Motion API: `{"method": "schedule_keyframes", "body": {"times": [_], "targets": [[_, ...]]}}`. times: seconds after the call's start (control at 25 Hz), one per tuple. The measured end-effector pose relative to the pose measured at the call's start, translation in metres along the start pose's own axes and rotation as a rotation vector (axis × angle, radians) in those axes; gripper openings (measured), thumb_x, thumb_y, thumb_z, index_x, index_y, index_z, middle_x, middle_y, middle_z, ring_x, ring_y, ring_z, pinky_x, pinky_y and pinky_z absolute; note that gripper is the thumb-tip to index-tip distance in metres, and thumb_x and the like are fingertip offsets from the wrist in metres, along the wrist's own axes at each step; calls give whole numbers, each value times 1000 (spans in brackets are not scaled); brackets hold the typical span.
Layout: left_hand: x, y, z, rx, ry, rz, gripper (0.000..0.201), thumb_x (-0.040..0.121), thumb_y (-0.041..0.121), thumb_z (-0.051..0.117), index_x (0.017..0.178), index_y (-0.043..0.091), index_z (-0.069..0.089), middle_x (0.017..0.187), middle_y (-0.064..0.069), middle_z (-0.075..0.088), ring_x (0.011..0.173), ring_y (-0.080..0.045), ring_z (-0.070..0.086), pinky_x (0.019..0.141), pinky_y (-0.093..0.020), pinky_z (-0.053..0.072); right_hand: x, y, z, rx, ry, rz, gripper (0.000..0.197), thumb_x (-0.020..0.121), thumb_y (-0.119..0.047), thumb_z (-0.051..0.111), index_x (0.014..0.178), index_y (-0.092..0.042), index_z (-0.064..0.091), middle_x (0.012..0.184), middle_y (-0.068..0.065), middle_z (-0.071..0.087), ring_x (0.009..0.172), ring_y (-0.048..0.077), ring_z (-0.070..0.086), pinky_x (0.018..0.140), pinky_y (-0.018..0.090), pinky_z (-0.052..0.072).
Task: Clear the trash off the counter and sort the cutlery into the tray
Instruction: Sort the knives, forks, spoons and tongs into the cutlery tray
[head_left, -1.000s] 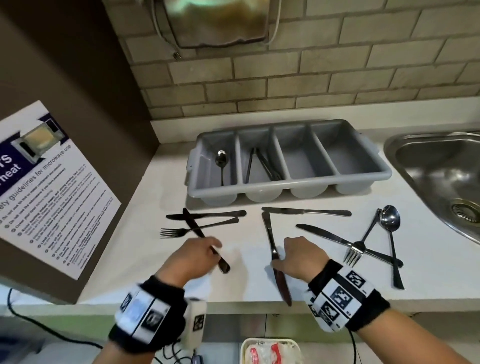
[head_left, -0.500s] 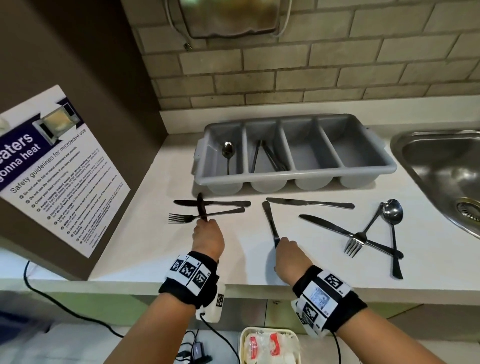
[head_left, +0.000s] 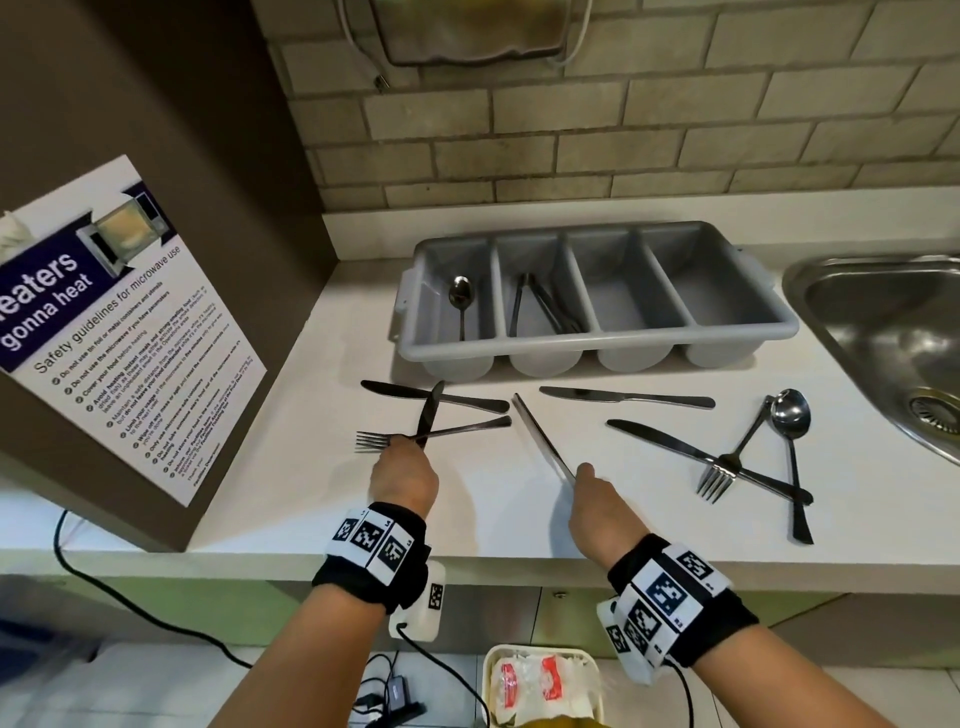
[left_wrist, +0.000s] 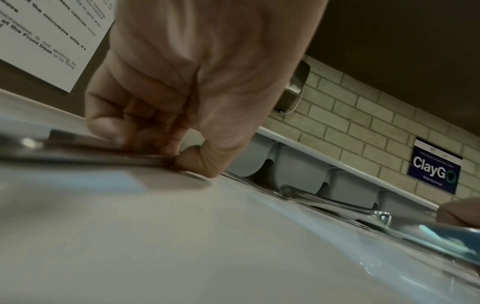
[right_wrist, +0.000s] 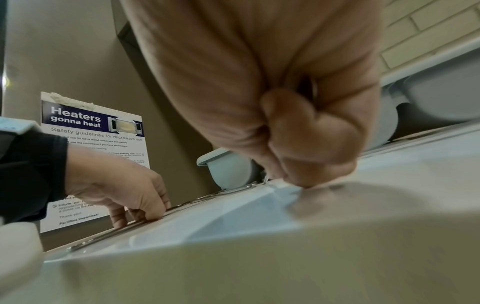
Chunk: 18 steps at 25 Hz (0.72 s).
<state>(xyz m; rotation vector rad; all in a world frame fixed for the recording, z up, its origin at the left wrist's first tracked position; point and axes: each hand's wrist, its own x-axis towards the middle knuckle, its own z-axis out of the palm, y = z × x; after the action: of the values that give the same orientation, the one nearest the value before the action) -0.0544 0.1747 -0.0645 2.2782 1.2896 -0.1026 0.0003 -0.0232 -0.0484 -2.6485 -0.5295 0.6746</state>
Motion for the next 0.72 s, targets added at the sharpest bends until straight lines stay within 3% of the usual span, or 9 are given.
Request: {"method": "schedule_keyframes", "body": {"times": [0.08,0.24,0.28,0.36,0.44,0.48,0.6,0.72], "targets": [[0,0,1,13,10,-17,32,89,6,47,120,0,46,124,-17,59,116,-35,58,96,-41,49,-1,2,3,38,6,2,34,91,7,29,124,3,37,119,23,57,98,33,59,63,27,37],[-2,0,3,65,23,-7,32,92,7,41,123,1,44,129,-18,53,121,-36,52,100,-42,45,-1,6,6,111,26,-17,37,90,8,29,125,4,40,125,23,55,114,33,55,91,33,45],[-2,-1,3,82,17,7,33,92,5,40,125,0,42,130,-18,51,121,-36,51,101,-41,44,-1,7,6,117,31,-27,36,90,8,30,124,4,42,123,23,56,111,34,56,89,33,46],[0,-8,3,119,12,64,36,91,2,37,127,0,38,132,-18,47,122,-34,49,101,-40,42,-2,8,6,125,34,-40,32,90,7,31,119,4,44,115,25,60,99,34,60,72,30,46],[3,-17,3,101,-6,127,41,90,-1,36,131,0,37,132,-18,47,122,-35,48,103,-40,40,-4,9,7,99,38,-51,29,90,7,32,115,3,46,107,24,63,83,32,58,49,21,35],[3,-21,2,68,-10,155,45,89,-2,36,134,1,37,133,-19,47,123,-35,47,105,-40,39,-6,11,8,89,47,-59,27,90,6,32,113,2,46,105,24,64,78,30,56,44,17,28],[1,-31,-7,-10,-18,232,52,87,-6,37,138,3,39,131,-23,51,123,-35,47,106,-36,37,-14,14,8,99,77,-76,24,92,3,33,111,0,47,100,21,64,72,26,52,43,14,26],[7,-32,-18,-28,-39,250,42,87,-4,39,126,2,54,122,-23,60,117,-36,53,99,-31,40,-20,15,5,121,118,-97,22,95,-2,34,112,-2,48,94,18,65,75,29,57,47,19,31]]}}
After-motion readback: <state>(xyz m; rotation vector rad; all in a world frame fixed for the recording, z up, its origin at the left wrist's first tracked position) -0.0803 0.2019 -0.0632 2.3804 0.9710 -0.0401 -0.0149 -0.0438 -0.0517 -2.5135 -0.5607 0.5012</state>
